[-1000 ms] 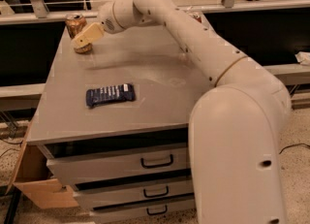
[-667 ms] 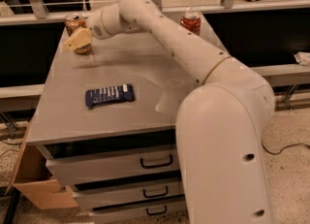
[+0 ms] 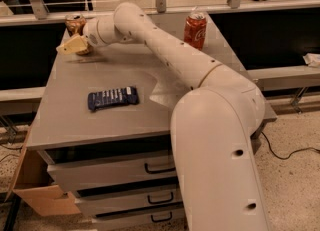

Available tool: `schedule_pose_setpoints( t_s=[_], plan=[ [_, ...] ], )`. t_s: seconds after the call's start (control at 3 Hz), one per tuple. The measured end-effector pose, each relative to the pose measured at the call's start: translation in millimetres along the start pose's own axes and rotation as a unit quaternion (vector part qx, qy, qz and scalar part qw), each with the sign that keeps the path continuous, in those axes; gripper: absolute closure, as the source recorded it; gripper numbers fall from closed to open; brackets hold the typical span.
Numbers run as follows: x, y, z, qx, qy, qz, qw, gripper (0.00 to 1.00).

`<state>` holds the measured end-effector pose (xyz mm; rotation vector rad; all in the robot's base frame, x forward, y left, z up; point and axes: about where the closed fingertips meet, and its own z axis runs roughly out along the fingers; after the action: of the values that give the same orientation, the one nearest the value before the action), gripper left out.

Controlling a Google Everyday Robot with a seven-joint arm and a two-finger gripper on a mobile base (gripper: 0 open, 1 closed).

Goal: Knock orange can over

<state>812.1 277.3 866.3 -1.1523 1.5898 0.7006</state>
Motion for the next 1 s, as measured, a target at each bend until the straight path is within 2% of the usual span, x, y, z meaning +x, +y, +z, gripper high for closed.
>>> schedule_pose_setpoints(
  t_s=[0.33,0.67,1.0],
  plan=[
    [3,-3,0,0.003,-0.003,-0.004,1.0000,0.43],
    [-2,-10,-15,0.004,-0.006,-0.018,0.9998,0.66],
    [-19,-21,-50,0.001,0.003,-0.053,0.9986,0.88]
  ],
)
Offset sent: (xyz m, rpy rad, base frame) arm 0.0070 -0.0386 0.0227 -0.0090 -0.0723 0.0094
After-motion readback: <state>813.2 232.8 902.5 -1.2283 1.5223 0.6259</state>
